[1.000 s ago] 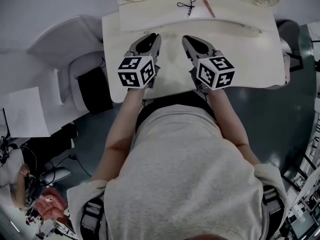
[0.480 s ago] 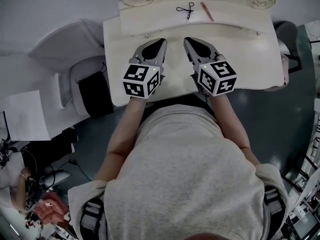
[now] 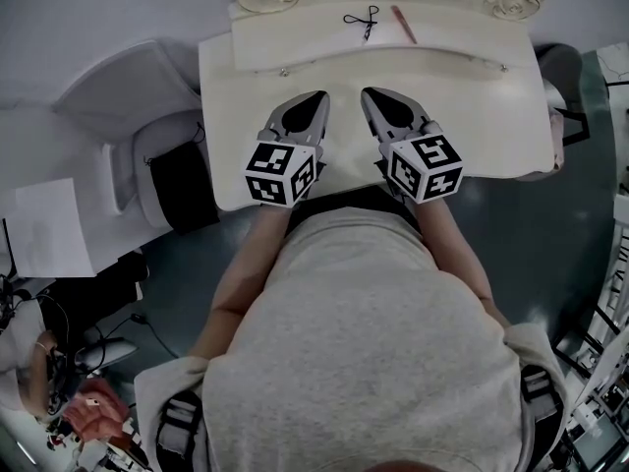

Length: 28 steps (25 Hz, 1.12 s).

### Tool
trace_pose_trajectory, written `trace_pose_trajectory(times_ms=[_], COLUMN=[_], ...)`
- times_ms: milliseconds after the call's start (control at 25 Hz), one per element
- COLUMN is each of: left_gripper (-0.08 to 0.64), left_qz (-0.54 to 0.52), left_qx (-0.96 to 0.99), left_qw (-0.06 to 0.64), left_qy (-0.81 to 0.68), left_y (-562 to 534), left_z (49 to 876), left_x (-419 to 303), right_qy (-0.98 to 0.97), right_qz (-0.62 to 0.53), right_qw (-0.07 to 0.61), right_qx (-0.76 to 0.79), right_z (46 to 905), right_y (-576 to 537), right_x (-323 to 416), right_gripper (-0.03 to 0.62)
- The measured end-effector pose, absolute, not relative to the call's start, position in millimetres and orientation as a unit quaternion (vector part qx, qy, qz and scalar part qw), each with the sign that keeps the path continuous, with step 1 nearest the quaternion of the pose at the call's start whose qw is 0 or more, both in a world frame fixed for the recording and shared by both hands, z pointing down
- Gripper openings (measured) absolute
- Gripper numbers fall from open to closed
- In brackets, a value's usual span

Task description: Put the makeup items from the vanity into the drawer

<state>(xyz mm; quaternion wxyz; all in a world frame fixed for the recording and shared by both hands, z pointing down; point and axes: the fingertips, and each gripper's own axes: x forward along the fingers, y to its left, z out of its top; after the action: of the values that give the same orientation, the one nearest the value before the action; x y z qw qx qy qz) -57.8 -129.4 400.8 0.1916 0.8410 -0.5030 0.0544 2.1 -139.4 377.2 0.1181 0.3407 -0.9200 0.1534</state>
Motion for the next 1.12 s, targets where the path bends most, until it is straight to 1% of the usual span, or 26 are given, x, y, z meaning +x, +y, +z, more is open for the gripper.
trace_pose_trajectory(times_ms=[120, 320, 520, 680, 1120], left_gripper=[0.009, 0.009, 0.009, 0.009, 0.009], left_qz=[0.061, 0.074, 0.078, 0.087, 0.090], left_qx=[0.839, 0.830, 0.826, 0.824, 0.822], left_qw=[0.201, 0.213, 0.217, 0.207, 0.216], left_qy=[-0.502, -0.510, -0.515, -0.520, -0.519], left_y=[-128, -130, -131, -133, -136], left_z=[408, 420, 423, 424, 427], left_x=[-54, -52, -54, -56, -59], right_qy=[-0.915, -0.914, -0.914, -0.918, -0.916], right_qz=[0.158, 0.161, 0.168, 0.167, 0.167], right_qw=[0.136, 0.146, 0.144, 0.136, 0.145], right_qx=[0.344, 0.342, 0.340, 0.334, 0.334], right_z=[389, 398, 401, 398, 399], right_y=[-138, -140, -141, -142, -146], right_x=[5, 7, 8, 5, 2], right_gripper=[0.008, 0.008, 0.008, 0.008, 0.008])
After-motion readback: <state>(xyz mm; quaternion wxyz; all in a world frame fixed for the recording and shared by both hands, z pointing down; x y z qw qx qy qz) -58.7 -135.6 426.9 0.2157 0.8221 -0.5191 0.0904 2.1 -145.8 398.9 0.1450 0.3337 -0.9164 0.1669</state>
